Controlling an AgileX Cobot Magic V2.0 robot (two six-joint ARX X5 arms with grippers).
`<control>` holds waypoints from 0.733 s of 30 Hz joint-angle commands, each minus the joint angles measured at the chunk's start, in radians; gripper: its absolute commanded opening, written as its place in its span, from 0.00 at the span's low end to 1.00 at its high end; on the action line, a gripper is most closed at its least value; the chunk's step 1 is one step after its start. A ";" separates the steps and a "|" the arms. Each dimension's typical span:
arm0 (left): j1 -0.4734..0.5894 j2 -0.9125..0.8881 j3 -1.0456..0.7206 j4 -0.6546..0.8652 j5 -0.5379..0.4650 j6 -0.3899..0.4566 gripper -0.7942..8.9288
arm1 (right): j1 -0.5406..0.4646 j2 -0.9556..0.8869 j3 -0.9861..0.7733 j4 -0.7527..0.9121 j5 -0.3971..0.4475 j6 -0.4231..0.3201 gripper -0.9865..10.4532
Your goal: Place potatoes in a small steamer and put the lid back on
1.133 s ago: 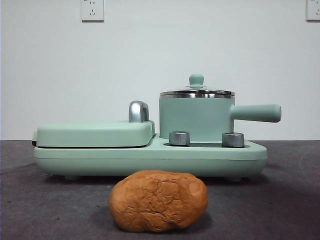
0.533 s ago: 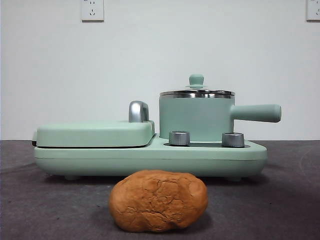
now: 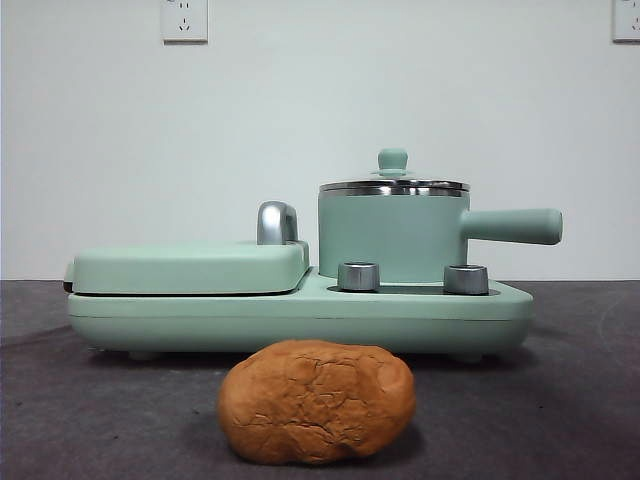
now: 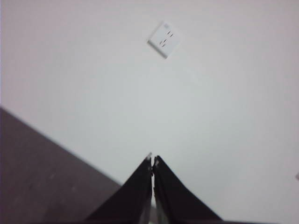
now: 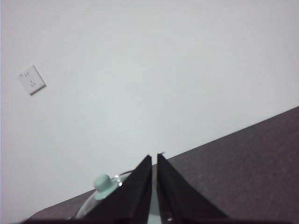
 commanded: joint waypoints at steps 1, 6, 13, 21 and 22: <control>-0.001 0.055 0.095 -0.121 0.023 0.037 0.09 | 0.000 0.066 0.084 -0.046 -0.024 0.004 0.10; -0.006 0.208 0.260 -0.245 0.193 0.201 0.09 | 0.001 0.228 0.230 -0.136 -0.172 -0.087 0.10; -0.066 0.432 0.468 -0.388 0.406 0.435 0.09 | 0.049 0.437 0.399 -0.282 -0.350 -0.282 0.10; -0.240 0.602 0.602 -0.517 0.451 0.652 0.09 | 0.240 0.551 0.488 -0.442 -0.344 -0.551 0.10; -0.269 0.620 0.615 -0.536 0.450 0.686 0.09 | 0.270 0.564 0.498 -0.468 -0.336 -0.584 0.10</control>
